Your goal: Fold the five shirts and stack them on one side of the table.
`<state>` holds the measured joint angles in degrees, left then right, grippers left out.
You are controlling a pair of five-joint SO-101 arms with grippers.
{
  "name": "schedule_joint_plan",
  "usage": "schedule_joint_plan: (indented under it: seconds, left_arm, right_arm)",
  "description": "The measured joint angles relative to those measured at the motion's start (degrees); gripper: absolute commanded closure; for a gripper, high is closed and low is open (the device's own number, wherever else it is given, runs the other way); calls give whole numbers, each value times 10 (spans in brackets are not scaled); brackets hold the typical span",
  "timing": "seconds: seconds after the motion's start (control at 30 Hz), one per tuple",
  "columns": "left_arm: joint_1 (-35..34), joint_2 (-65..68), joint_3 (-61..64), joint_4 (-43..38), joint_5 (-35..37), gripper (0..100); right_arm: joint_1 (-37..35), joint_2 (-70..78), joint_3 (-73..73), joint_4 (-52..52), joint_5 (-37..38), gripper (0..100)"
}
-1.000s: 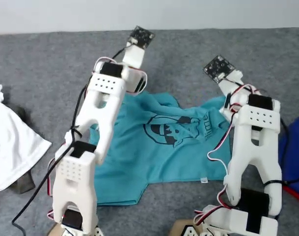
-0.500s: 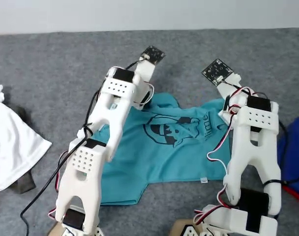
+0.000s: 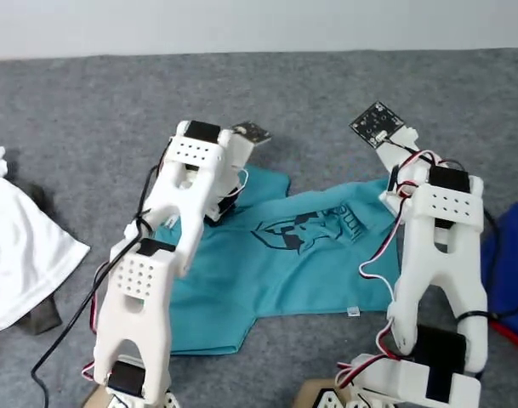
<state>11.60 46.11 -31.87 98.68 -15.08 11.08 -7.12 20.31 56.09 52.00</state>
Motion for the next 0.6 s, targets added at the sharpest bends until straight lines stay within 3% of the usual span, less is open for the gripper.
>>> schedule_joint_plan:
  seconds: [0.3, 0.6]
  left_arm:
    - [9, -207, 33, 0, -3, 876]
    - [-12, -170, 35, -118, 37, 813]
  right_arm:
    - [11, 0, 0, 0, 0, 989]
    - [11, 0, 0, 0, 0, 989]
